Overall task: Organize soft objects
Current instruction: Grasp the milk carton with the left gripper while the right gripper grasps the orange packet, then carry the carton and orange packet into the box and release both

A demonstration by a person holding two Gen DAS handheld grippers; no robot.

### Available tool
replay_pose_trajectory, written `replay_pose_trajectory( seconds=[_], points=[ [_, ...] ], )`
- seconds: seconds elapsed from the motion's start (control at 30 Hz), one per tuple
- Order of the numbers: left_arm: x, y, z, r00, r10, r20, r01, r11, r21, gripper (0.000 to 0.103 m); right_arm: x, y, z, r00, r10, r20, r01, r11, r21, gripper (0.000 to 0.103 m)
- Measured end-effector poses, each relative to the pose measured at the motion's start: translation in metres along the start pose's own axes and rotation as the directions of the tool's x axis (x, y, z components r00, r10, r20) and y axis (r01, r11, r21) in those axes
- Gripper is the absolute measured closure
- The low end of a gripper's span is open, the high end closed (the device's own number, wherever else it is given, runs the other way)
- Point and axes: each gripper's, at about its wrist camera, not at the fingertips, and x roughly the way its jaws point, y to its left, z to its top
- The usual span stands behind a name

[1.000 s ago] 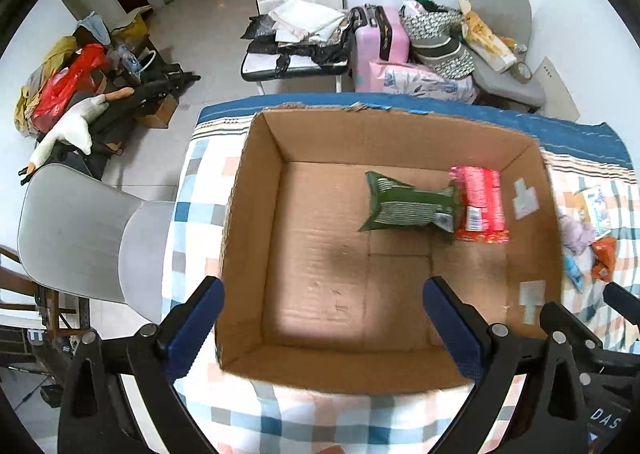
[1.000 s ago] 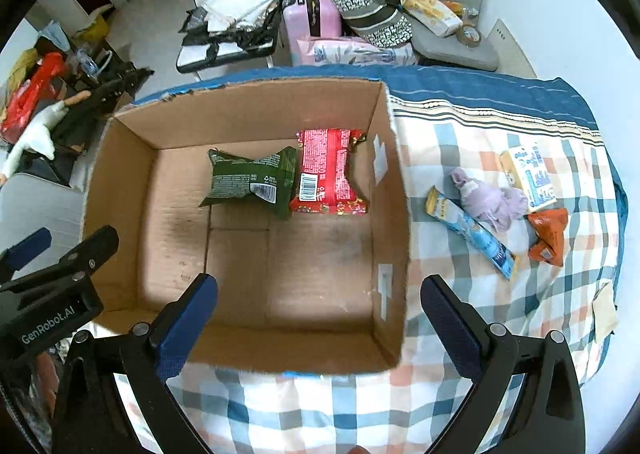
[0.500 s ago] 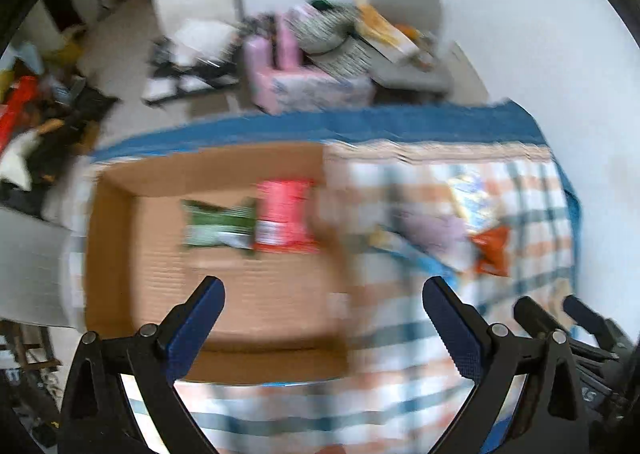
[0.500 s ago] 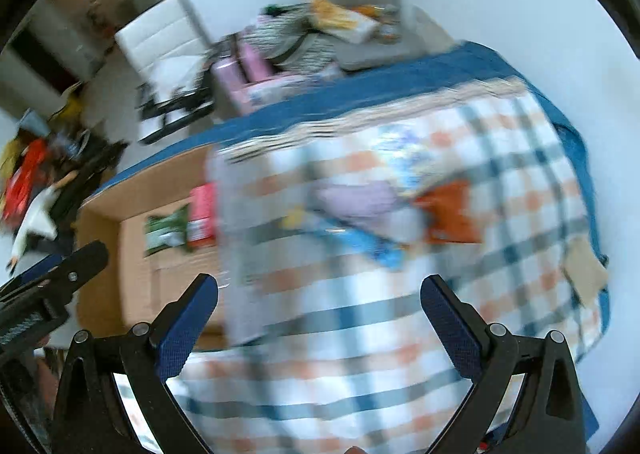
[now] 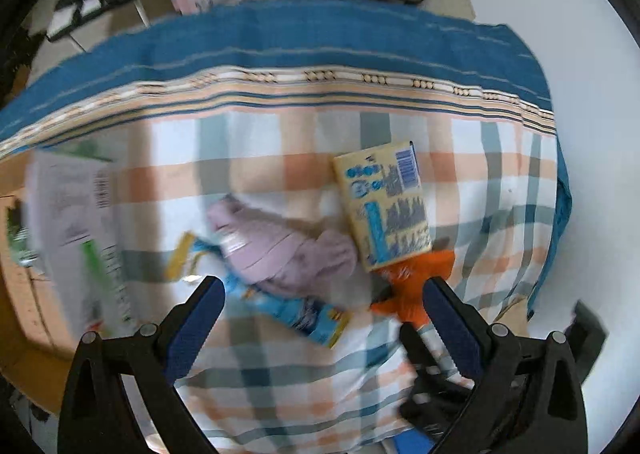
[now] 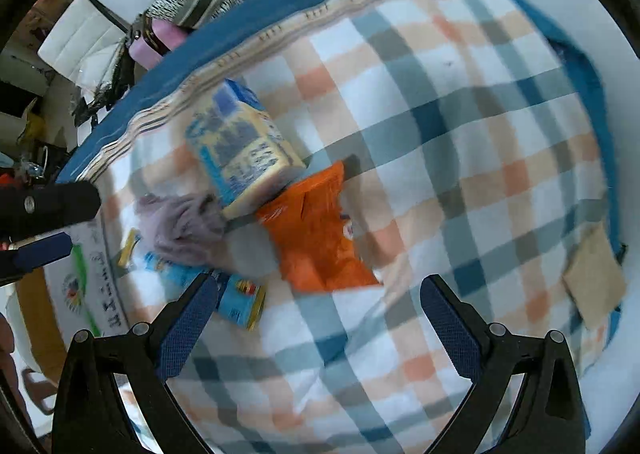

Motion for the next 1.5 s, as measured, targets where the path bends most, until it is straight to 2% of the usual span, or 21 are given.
replay_pose_trajectory(
  seconds=[0.13,0.2,0.27,0.43,0.5,0.53,0.6,0.67,0.8,1.0,1.23,1.37,1.5],
  points=[
    [0.028,-0.01,0.025,0.997,-0.032,-0.069,0.029,0.999,-0.044,0.002,0.03,-0.005,0.011,0.999,0.021,-0.046,-0.02,1.0,0.018,0.007],
    [0.044,-0.017,0.035,0.991,-0.068,-0.112,0.061,0.996,-0.068,0.002,0.041,-0.007,0.013,0.998,0.023,-0.06,-0.022,0.999,0.024,0.019],
    [0.059,-0.024,0.041,0.985,-0.078,-0.154,0.068,0.995,-0.075,0.002,0.052,-0.009,0.014,0.997,0.034,-0.076,-0.032,0.999,0.036,0.025],
    [0.09,-0.035,0.05,0.979,-0.019,-0.202,0.005,0.998,-0.066,0.002,0.064,-0.013,0.014,0.996,0.034,-0.086,-0.03,0.998,0.056,0.041],
    [0.097,-0.037,0.052,0.978,-0.005,-0.209,-0.008,0.998,-0.062,0.011,0.068,-0.013,0.013,0.995,0.032,-0.097,-0.026,0.998,0.059,0.044],
    [0.1,-0.037,0.052,0.977,-0.002,-0.212,-0.01,0.998,-0.06,0.02,0.069,-0.013,0.013,0.994,0.033,-0.1,-0.027,0.998,0.06,0.044],
    [0.103,-0.038,0.052,0.976,-0.006,-0.216,-0.006,0.998,-0.058,0.026,0.071,-0.013,0.011,0.994,0.032,-0.102,-0.027,0.998,0.059,0.045],
    [0.104,-0.04,0.051,0.977,-0.006,-0.215,-0.005,0.999,-0.05,0.038,0.073,-0.013,0.008,0.994,0.031,-0.106,-0.025,0.998,0.061,0.046],
    [0.106,-0.045,0.049,0.979,0.012,-0.201,-0.018,0.999,-0.029,0.039,0.079,-0.012,0.007,0.993,0.03,-0.111,-0.023,0.998,0.066,0.05],
    [0.091,-0.052,0.042,0.99,0.034,-0.139,-0.032,0.999,0.015,0.04,0.082,-0.01,0.01,0.993,0.024,-0.117,-0.016,0.998,0.067,0.056],
    [0.035,-0.061,0.015,0.999,0.037,0.018,-0.039,0.995,0.096,0.04,0.049,-0.013,0.007,0.998,0.007,-0.06,-0.004,0.999,0.052,0.059],
    [-0.015,-0.049,-0.016,0.988,0.044,0.147,-0.066,0.986,0.15,0.04,0.015,-0.003,-0.002,1.0,0.01,-0.006,-0.01,1.0,0.02,0.059],
    [-0.064,-0.011,-0.049,0.97,0.021,0.241,-0.06,0.986,0.153,0.04,-0.025,0.023,-0.019,0.999,0.031,0.042,-0.03,0.999,-0.03,0.059]
  ],
)
